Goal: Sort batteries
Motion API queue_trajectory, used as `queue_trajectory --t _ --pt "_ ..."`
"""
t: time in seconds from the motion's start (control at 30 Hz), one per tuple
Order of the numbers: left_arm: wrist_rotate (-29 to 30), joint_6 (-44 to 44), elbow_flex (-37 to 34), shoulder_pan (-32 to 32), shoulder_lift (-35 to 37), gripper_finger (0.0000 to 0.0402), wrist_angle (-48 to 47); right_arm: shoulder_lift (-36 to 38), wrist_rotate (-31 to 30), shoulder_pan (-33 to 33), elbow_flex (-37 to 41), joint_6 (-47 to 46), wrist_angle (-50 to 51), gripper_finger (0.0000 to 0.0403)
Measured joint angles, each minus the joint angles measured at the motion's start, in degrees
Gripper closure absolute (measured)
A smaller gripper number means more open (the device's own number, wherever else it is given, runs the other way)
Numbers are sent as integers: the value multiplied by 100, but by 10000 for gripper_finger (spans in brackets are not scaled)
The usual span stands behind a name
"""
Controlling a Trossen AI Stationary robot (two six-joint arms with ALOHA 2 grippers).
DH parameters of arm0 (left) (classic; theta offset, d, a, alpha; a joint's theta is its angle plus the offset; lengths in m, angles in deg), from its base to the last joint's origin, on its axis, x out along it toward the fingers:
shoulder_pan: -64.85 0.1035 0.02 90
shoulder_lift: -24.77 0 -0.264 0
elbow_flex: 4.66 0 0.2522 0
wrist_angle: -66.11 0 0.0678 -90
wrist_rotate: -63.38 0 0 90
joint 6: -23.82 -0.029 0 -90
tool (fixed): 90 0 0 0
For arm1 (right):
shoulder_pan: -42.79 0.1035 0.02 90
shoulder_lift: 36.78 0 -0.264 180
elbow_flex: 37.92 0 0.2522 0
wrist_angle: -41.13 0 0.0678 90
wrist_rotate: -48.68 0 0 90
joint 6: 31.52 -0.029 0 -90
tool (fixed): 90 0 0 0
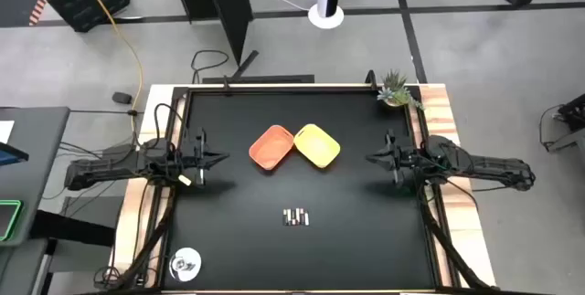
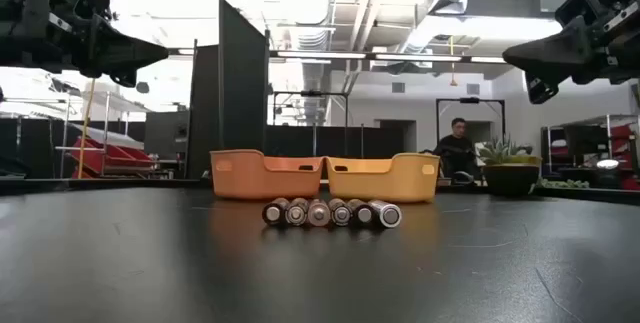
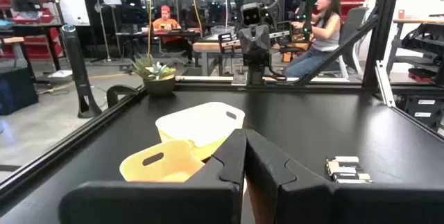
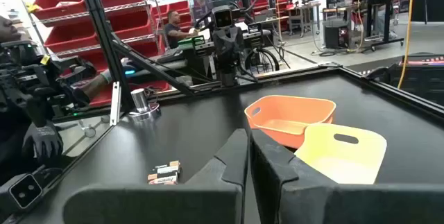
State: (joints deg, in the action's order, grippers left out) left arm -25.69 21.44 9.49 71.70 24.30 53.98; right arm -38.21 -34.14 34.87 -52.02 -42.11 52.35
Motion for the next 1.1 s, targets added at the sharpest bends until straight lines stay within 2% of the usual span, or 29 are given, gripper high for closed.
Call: queue_trajectory --t 1.1 --pt "0 0 0 -1 0 395 -1 0 -3 1 0 85 -6 365"
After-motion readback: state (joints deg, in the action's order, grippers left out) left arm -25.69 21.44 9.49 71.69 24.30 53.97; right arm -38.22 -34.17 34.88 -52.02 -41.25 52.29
